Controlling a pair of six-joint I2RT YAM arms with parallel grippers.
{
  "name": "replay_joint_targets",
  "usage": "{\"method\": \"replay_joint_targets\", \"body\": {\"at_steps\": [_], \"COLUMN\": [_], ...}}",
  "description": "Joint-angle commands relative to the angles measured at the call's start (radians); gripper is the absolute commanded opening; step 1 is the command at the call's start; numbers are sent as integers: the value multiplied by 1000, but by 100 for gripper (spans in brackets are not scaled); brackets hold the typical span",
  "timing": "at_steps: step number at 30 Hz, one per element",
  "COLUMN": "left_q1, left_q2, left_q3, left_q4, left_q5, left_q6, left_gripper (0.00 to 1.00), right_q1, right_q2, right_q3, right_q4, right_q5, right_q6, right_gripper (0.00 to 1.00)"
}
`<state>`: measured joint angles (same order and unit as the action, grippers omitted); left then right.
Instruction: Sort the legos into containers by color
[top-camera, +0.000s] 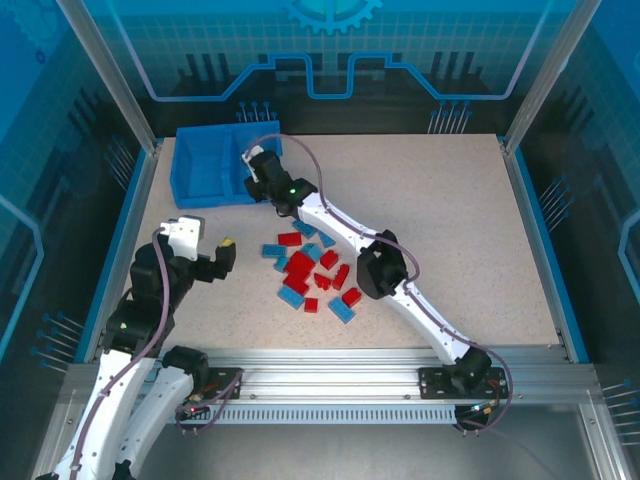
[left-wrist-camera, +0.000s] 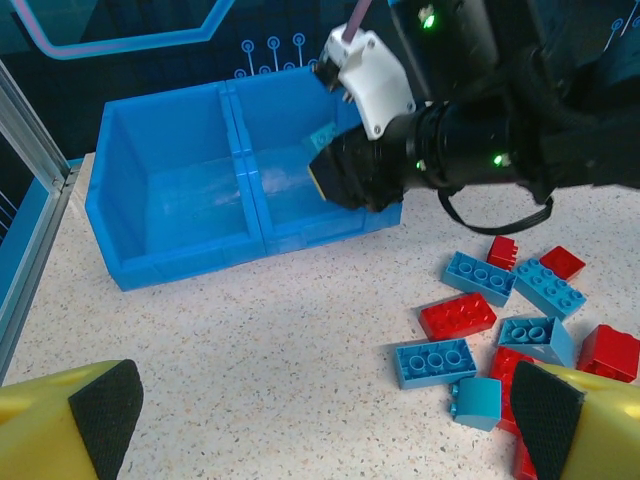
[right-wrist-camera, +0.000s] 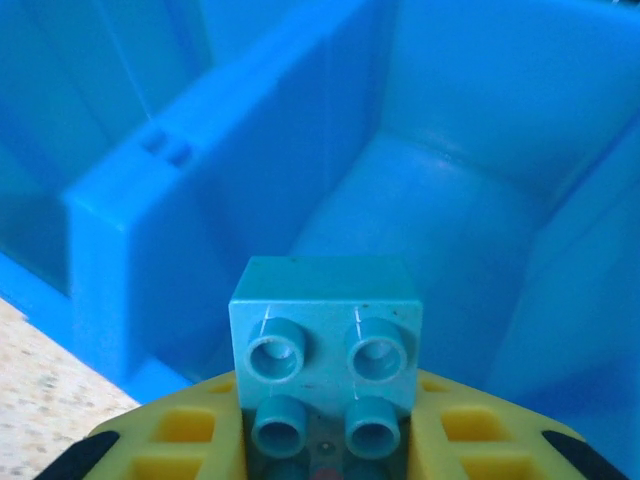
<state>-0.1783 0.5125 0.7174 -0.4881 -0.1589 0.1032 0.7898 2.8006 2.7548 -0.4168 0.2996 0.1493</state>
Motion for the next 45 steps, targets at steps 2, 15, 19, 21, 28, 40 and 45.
{"method": "replay_joint_targets", "body": {"at_steps": [2, 15, 19, 21, 28, 40, 45], "left_q1": [8, 10, 19, 27, 34, -273, -283], "left_q2": [-16, 6, 57, 101, 380, 973, 1294], "left_q3": [-10, -24, -12, 2, 184, 482, 705], "left_q4": [10, 28, 30, 23, -139, 0, -47], "left_q5": [22, -22, -19, -9, 80, 138, 174], "left_q6": [-12, -19, -39, -64, -283, -478, -384], "left_gripper": [99, 99, 99, 99, 99, 96, 88], "right_q1": [-18, -16, -43, -68, -138, -184, -234], "right_q2": [-15, -298, -544, -685, -1150, -1565, -1670], "right_q3": [51, -109, -389, -579, -1234, -1715, -1791], "right_q4": [105, -58, -80, -82, -27, -161, -184], "right_q5": [8, -111, -237, -314, -361, -243, -283], "right_q6": [-39, 57, 96, 118, 234, 411, 443], "right_gripper": [43, 55, 58, 60, 67, 73, 79]}}
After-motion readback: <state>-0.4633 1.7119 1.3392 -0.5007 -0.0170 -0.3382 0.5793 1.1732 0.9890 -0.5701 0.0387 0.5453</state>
